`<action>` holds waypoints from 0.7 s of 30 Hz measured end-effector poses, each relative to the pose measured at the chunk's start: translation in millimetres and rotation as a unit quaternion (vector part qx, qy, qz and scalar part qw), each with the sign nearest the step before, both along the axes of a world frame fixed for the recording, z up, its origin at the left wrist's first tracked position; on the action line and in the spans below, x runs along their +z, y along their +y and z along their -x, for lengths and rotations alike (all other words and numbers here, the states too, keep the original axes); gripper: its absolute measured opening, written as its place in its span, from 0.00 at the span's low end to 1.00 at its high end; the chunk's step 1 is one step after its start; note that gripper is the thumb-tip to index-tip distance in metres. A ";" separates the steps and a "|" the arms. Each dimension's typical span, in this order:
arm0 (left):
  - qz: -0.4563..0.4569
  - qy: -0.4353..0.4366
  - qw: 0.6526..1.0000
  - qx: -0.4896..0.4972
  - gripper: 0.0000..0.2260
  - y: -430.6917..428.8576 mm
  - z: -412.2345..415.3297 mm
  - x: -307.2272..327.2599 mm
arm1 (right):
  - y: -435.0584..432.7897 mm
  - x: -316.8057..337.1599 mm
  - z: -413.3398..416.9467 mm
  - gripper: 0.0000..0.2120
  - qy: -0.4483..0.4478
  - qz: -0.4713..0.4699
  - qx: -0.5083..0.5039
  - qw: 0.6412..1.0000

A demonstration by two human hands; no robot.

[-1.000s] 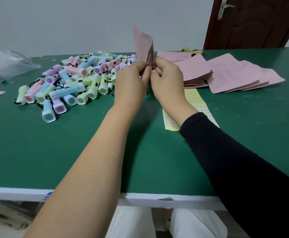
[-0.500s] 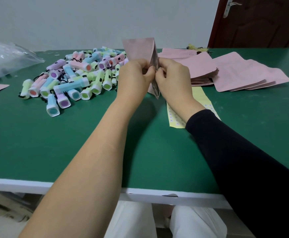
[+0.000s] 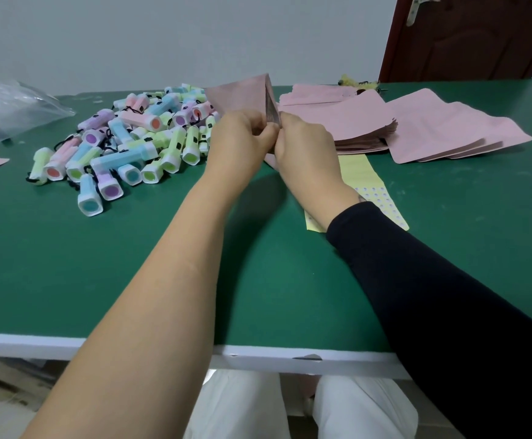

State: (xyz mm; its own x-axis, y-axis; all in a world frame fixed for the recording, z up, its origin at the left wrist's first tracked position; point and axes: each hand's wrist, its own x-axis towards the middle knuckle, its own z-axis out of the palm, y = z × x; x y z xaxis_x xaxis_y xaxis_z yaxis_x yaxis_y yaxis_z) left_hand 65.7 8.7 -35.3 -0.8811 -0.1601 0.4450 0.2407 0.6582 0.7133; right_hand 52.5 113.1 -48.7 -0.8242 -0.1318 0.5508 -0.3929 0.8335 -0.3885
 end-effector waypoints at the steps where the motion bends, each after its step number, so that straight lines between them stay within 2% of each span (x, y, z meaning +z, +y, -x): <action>1: -0.002 0.000 1.000 0.000 0.12 0.1 0.3 0.0 | 0.4 0.7 -1.0 0.02 0.002 -0.005 0.001 1.000; 4: -0.011 0.004 1.000 0.001 0.11 0.8 0.1 -0.4 | 3.3 3.4 -2.0 0.09 0.023 -0.002 0.003 1.000; 6: -0.009 0.010 1.000 0.004 0.10 2.8 -0.4 -0.7 | 6.9 4.8 0.3 0.11 0.028 0.014 -0.011 0.999; 10: 0.051 0.020 0.998 0.033 0.10 7.8 2.5 -5.3 | 15.3 0.2 9.9 0.13 0.011 0.087 -0.042 0.995; 12: 0.083 0.029 0.995 0.053 0.10 7.2 3.6 -6.9 | 11.7 -2.7 9.4 0.16 -0.030 0.119 -0.013 0.992; 15: 0.150 0.065 0.984 0.073 0.09 6.4 1.0 -7.5 | 10.3 -0.8 10.3 0.23 -0.132 0.211 0.036 0.968; 17: 0.173 0.087 0.978 0.075 0.06 9.4 -0.5 -7.9 | 14.0 1.3 13.0 0.24 -0.158 0.234 0.042 0.958; 18: 0.160 0.092 0.980 0.067 0.05 12.2 -1.0 -8.1 | 14.2 3.0 11.6 0.22 -0.164 0.235 0.042 0.957; 20: 0.069 0.081 0.994 0.033 0.04 19.5 -1.3 -7.8 | 12.5 1.1 10.1 0.12 -0.144 0.233 0.037 0.961; 21: 0.003 0.059 0.998 0.013 0.09 22.5 -1.5 -6.9 | 11.1 0.7 8.4 0.10 -0.121 0.181 0.036 0.975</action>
State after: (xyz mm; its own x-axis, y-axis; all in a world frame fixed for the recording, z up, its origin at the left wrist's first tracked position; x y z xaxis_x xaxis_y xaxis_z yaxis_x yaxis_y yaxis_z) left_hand 67.2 31.2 -42.2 -0.8181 -0.1794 0.5463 0.3055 0.6694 0.6772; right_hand 44.1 124.2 -48.0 -0.9318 -0.0276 0.3620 -0.3056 0.5978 -0.7411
